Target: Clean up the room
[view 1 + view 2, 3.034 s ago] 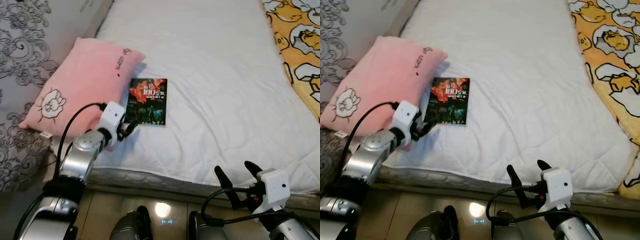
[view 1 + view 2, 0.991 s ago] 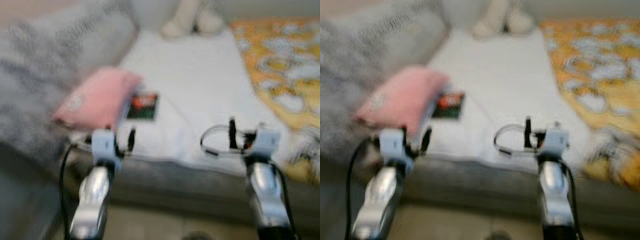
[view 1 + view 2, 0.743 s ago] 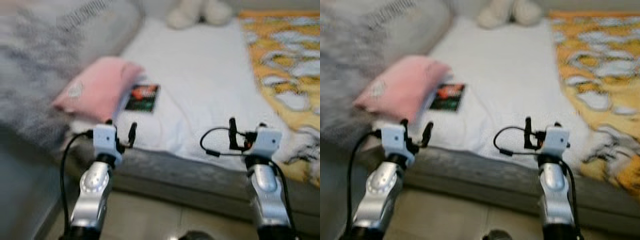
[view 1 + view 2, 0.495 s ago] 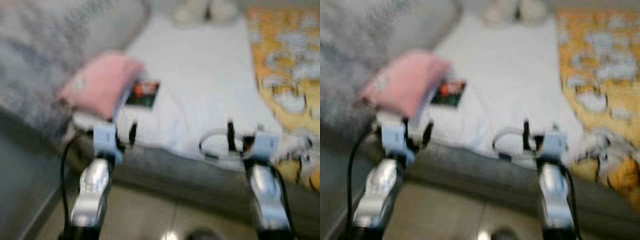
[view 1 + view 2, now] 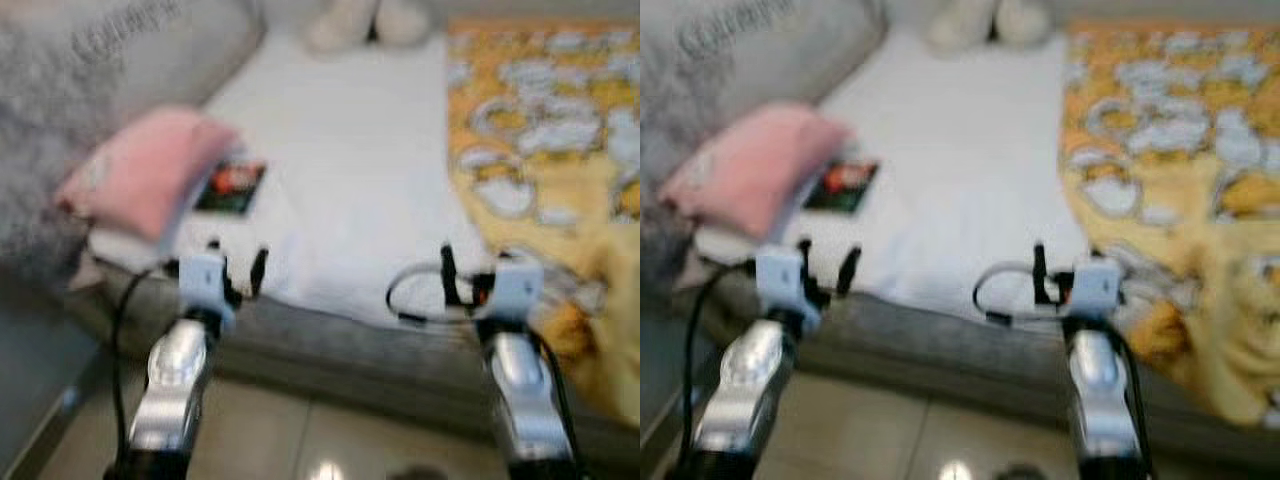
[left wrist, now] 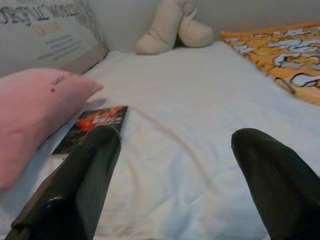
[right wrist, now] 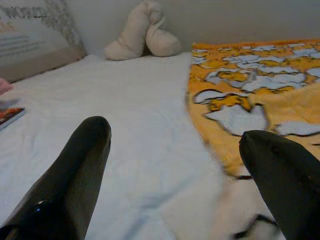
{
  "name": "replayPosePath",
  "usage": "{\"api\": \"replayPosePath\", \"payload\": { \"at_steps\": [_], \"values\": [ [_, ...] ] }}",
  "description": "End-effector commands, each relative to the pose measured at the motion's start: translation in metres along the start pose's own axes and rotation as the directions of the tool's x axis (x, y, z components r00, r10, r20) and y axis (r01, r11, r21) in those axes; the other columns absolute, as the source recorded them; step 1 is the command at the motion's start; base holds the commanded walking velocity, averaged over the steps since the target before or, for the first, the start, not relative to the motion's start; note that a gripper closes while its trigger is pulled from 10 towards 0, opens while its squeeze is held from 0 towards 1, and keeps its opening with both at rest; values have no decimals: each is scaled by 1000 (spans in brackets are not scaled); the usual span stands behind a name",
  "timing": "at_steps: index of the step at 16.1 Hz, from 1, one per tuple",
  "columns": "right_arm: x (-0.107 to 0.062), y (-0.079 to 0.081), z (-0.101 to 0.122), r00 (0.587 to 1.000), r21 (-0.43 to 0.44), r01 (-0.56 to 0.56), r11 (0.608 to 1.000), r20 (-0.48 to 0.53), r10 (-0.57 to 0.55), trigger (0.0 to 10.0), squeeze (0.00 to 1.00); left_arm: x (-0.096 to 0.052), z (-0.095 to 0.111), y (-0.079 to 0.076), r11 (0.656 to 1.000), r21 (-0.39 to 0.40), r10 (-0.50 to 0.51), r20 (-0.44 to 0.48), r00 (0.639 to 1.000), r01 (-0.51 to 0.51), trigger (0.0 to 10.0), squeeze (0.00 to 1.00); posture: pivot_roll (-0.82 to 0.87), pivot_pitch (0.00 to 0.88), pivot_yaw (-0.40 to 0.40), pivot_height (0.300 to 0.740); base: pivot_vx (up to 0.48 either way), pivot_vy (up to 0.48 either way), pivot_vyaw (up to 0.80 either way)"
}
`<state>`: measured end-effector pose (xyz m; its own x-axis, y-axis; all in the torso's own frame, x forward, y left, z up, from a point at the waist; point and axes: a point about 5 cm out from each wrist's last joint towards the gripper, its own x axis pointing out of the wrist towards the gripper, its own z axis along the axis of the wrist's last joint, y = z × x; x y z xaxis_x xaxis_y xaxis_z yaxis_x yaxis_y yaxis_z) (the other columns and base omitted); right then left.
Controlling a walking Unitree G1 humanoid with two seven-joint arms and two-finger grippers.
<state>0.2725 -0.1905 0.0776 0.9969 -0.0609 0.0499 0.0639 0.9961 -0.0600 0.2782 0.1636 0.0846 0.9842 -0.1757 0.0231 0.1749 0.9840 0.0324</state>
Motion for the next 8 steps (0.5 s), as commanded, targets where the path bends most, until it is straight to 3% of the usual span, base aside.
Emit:
{"api": "replayPosePath", "payload": {
  "at_steps": [1, 3, 8],
  "values": [
    [1, -3, 1, 1000, -11, 7, 1000, 0, -7, 10000, 0, 4, 3, -2, 1000, -7, -13, 11, 1000, 13, 10000, 0, -178, 0, 140, 740, 289, -379, -744],
    [0, 0, -1, 1000, -33, -18, 999, -14, 18, 10000, 0, 5, 4, -4, 1000, -22, -12, 15, 1000, 12, 10000, 0, -177, 0, 139, 740, 171, 0, -766],
    [6, 6, 0, 999, -8, -48, 999, -21, 47, 10000, 0, 6, 5, -3, 1000, 11, -6, 6, 1000, 5, 10000, 0, -167, 0, 138, 740, 0, 0, 0]
  ]
}}
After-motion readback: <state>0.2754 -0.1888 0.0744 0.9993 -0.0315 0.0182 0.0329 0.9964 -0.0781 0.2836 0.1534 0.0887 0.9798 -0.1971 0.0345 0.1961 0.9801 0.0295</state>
